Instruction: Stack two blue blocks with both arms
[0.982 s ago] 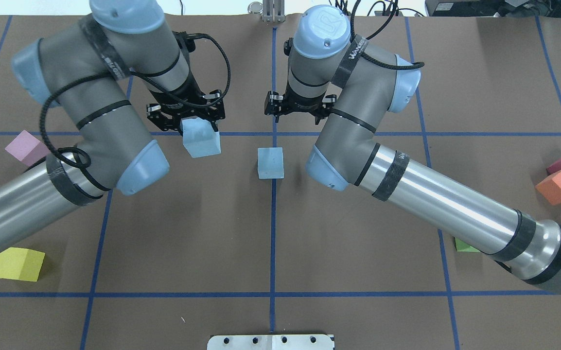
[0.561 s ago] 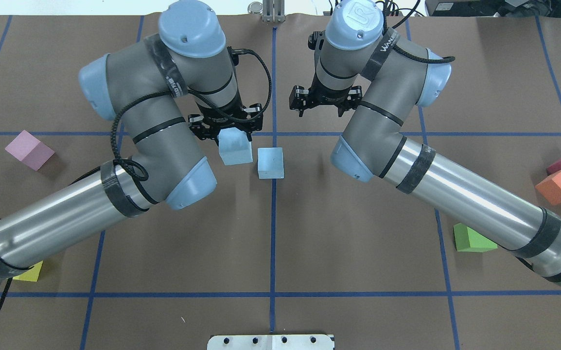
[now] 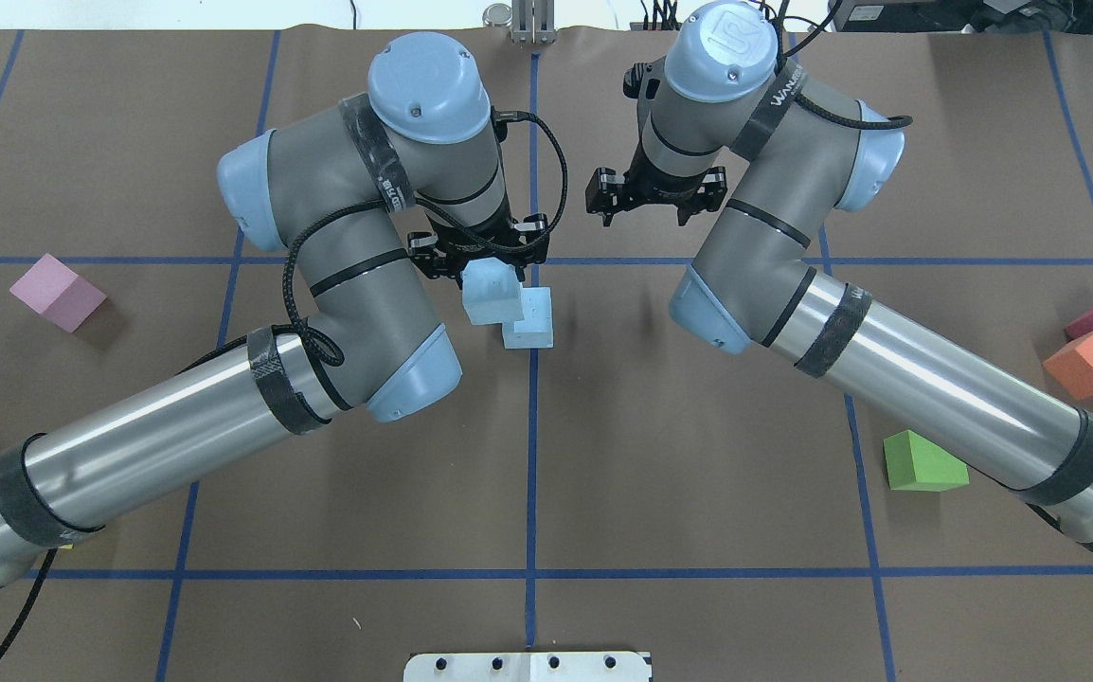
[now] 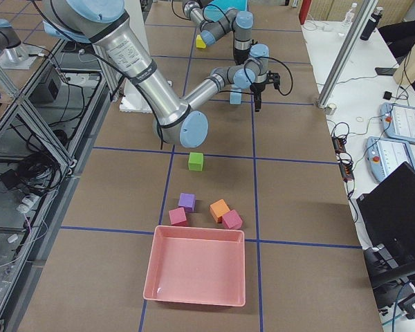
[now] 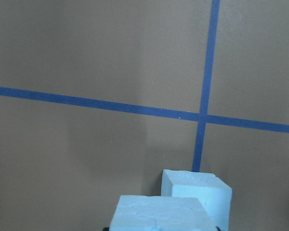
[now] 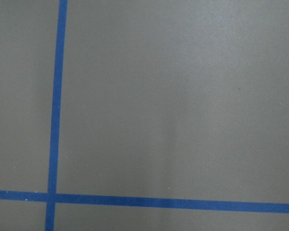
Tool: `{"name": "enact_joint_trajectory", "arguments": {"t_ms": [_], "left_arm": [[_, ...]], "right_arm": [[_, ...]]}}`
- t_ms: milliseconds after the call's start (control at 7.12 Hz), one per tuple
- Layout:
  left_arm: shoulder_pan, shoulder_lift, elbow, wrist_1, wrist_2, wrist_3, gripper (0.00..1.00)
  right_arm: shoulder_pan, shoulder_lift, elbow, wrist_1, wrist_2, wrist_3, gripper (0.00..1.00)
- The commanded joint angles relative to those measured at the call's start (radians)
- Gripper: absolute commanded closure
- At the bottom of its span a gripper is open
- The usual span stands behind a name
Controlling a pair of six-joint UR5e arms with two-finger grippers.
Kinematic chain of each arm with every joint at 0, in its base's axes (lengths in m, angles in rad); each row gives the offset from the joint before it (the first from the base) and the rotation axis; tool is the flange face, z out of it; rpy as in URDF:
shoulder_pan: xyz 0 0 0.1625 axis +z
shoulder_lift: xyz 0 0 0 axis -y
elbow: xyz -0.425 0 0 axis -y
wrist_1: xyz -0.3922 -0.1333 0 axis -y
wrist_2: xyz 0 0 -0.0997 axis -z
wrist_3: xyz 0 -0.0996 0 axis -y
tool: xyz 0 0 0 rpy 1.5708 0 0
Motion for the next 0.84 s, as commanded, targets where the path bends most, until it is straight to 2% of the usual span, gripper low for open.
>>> {"name": "enact_joint_trajectory", "arguments": {"t_ms": [0, 561, 702], "left_arm": [[0.012, -0.034, 0.055, -0.043, 0.022, -0.013, 0.30], [0.023, -0.045, 0.079, -0.057, 0.025, -0.021, 0.30], [0.023, -0.045, 0.077, -0.058, 0.025, -0.018, 0.16]], "right_arm": [[0.000, -0.010, 0.000, 0.018, 0.000, -0.002, 0.00], [0.000, -0.010, 0.000, 0.019, 0.000, -0.002, 0.00], [0.000, -0.010, 0.000, 0.019, 0.000, -0.002, 0.00]]}}
